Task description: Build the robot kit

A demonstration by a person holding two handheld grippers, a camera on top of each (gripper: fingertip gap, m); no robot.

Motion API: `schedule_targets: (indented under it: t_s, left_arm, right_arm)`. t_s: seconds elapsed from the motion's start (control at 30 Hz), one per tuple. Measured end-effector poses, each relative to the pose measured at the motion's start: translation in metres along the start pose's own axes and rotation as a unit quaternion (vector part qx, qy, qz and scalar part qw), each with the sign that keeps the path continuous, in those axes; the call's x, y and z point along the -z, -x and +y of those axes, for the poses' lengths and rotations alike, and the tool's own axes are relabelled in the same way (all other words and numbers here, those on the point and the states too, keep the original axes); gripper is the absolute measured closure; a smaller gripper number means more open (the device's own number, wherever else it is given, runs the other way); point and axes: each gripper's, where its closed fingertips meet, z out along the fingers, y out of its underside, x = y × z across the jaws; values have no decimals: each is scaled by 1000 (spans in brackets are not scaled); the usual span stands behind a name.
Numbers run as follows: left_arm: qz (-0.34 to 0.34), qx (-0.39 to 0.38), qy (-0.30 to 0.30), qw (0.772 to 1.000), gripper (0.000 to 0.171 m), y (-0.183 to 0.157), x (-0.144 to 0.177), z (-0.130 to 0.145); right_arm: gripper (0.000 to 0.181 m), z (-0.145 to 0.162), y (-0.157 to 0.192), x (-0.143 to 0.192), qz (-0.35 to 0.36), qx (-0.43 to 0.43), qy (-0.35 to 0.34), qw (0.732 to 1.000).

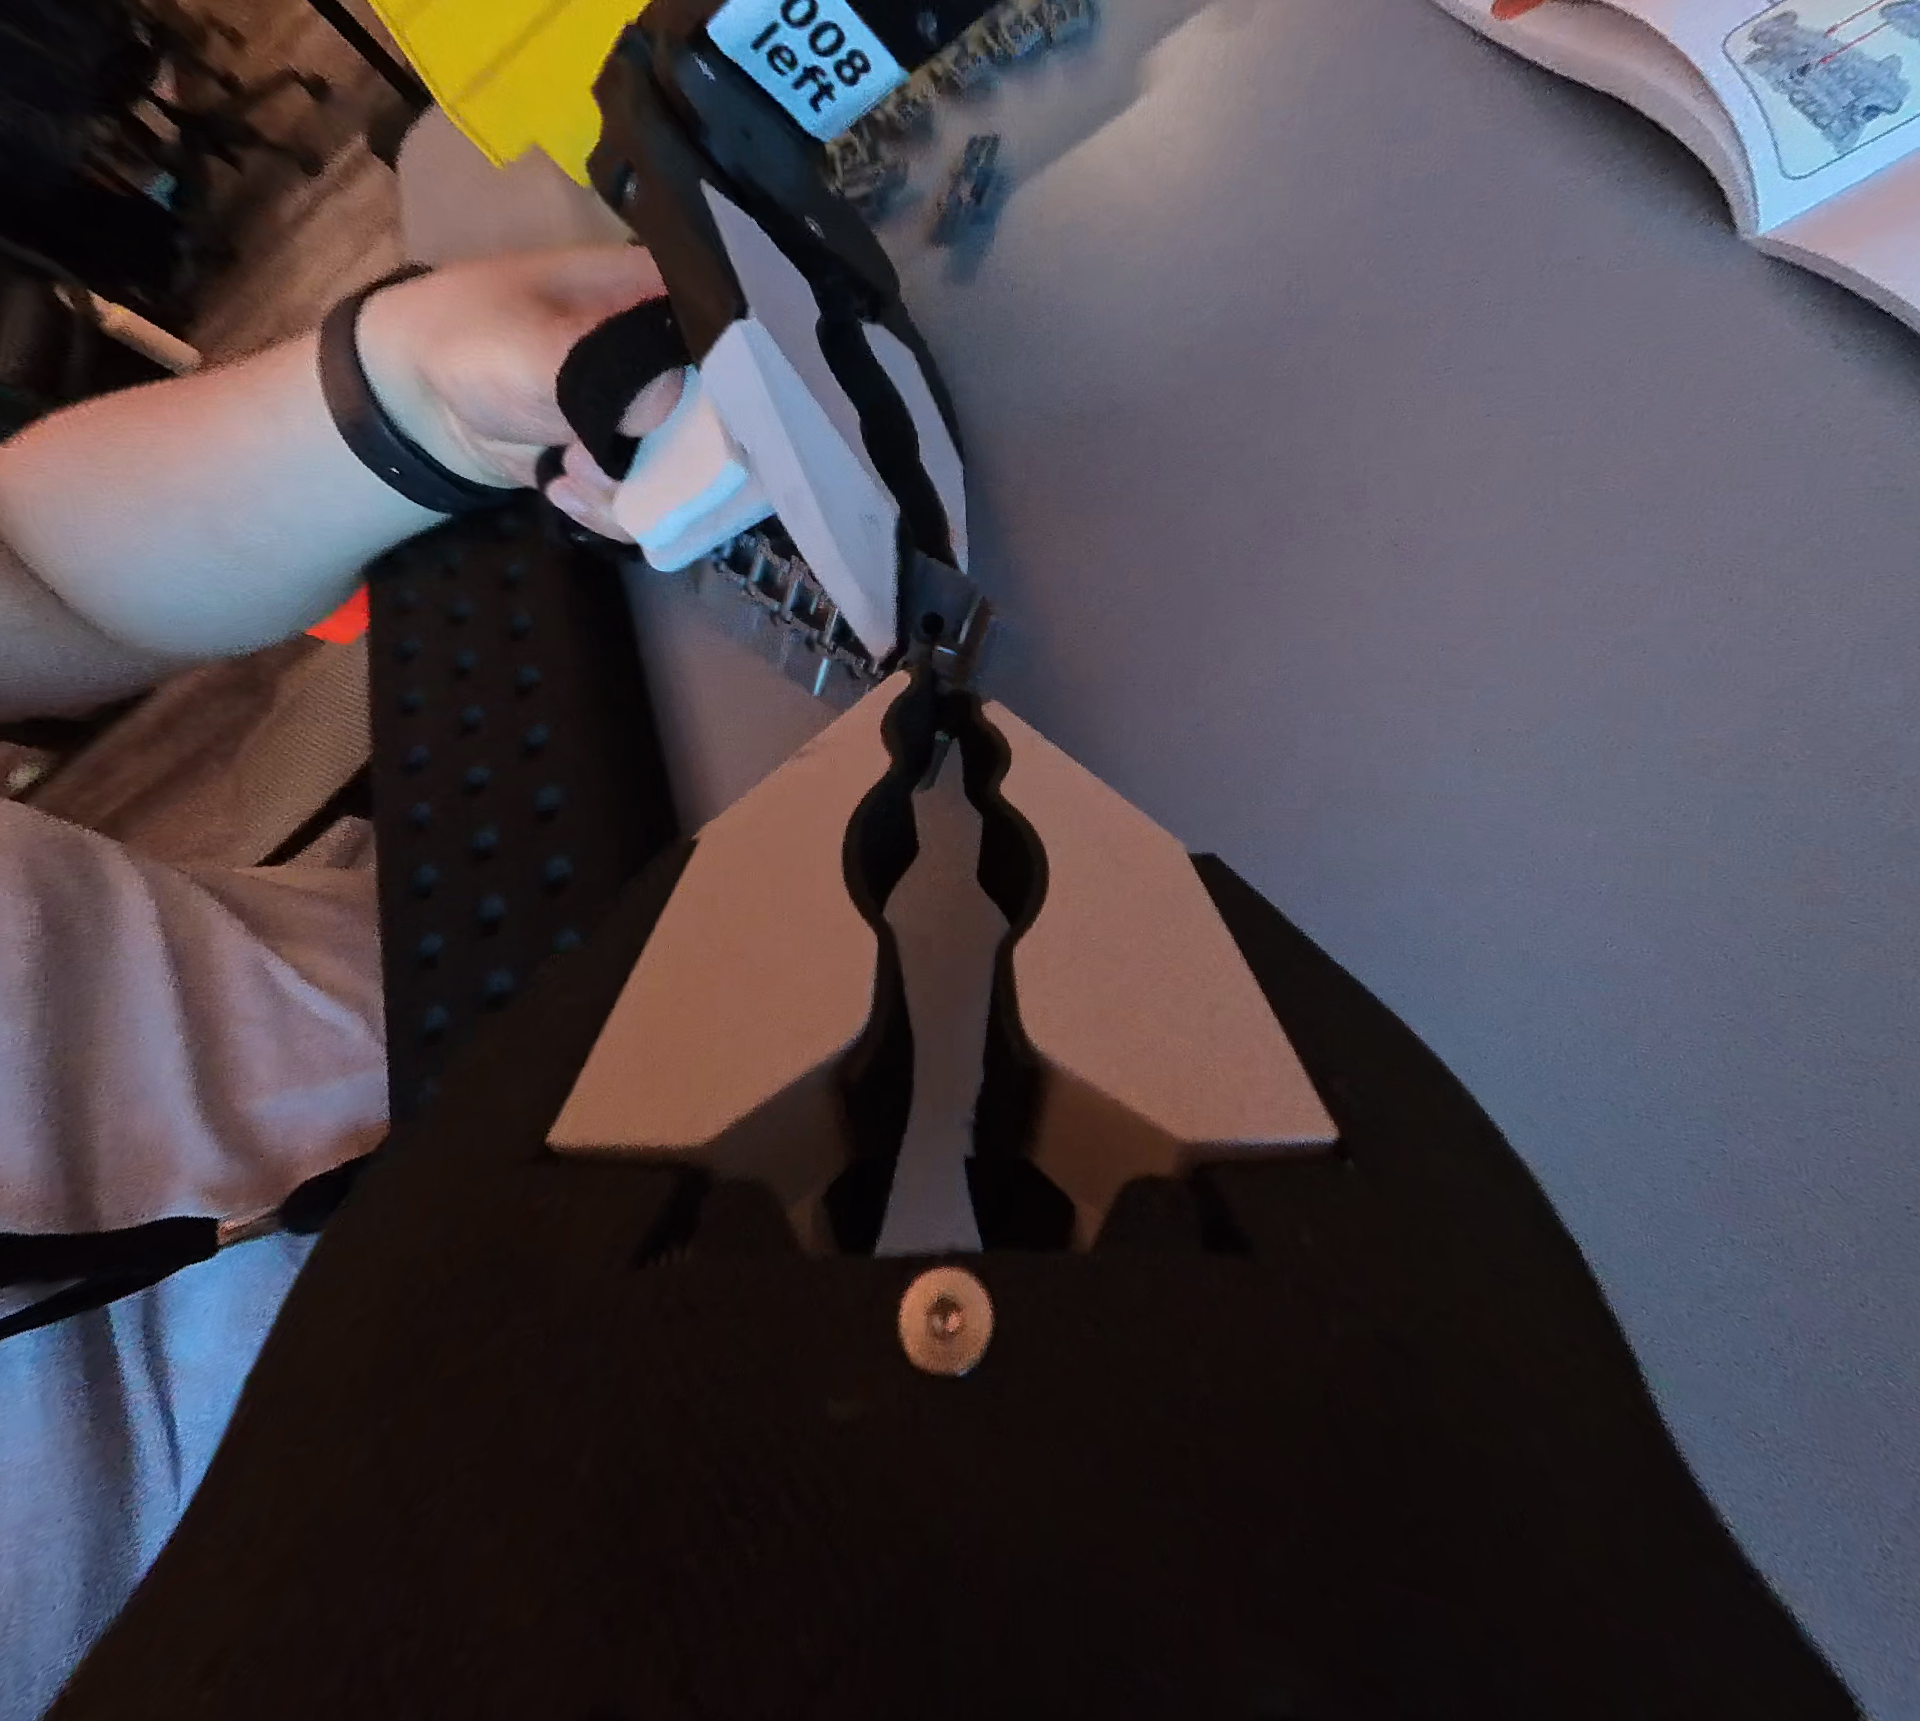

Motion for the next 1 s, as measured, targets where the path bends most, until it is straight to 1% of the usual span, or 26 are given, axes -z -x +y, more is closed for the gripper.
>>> schedule_targets:
  t_s: [0.07,0.13,0.23,0.33,0.4,0.43,0.47,0.5,0.6,0.63,0.73,0.8,0.9,1.0]
  left_arm:
    - [-11,-35,-8,999,163,-2,3,-3]
    - [3,-48,-5,999,165,-9,4,-2]
    - [35,-58,0,998,165,-22,3,-1]
    - [75,-74,-3,994,164,-40,5,0]
    - [129,-69,3,989,149,-59,7,4]
    - [138,-68,3,988,150,-62,8,5]
    - [128,-75,6,989,155,-60,7,5]
    - [107,-87,11,990,165,-55,6,7]
    - [74,-109,9,991,166,-50,6,6]
    - [61,-116,0,991,166,-48,7,3]
    - [25,-160,-43,986,166,-48,14,-9]
    - [26,-178,-72,981,166,-56,21,-14]
    - [36,-186,-100,977,166,-64,29,-16]
    - [39,-190,-118,974,167,-69,36,-15]
  right_arm:
    - [178,-2,0,2,-25,-19,-21,999]
    - [178,-6,6,6,-89,-69,-53,992]
    - [177,-11,16,14,-181,-135,-87,970]
    - [177,-20,27,22,-242,-147,-117,952]
    - [178,-27,36,28,-283,-155,-138,937]
    - [178,-29,39,30,-300,-160,-143,929]
    - [178,-30,40,31,-311,-164,-145,925]
    - [178,-28,42,30,-316,-162,-142,924]
    - [177,-27,42,27,-320,-164,-141,922]
    - [177,-30,40,29,-323,-169,-151,919]
    - [163,-47,30,42,-310,-167,-214,911]
    - [164,-53,23,51,-286,-145,-249,914]
    - [159,-56,24,52,-254,-101,-264,925]
    - [155,-52,38,33,-255,-83,-231,935]
